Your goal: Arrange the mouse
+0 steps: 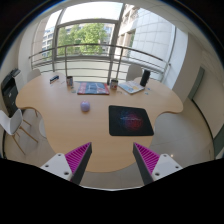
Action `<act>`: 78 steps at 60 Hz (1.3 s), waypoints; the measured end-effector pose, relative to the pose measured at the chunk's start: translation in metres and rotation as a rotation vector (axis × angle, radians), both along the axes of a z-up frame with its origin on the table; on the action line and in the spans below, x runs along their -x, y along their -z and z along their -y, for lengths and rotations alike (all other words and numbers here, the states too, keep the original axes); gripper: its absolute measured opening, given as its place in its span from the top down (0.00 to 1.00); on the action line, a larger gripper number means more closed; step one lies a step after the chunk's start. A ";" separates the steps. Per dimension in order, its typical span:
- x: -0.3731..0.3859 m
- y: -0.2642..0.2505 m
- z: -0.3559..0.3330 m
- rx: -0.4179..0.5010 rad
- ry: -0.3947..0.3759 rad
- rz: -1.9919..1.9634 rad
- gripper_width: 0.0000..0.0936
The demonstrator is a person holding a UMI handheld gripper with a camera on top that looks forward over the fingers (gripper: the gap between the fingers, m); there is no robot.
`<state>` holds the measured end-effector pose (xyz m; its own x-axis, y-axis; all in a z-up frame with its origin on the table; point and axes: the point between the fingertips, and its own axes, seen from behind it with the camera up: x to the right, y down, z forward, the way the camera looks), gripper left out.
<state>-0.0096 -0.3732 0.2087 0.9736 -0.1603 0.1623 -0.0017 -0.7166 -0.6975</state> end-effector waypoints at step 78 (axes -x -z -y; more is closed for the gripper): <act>0.091 0.225 -0.422 -0.095 -0.119 -0.124 0.39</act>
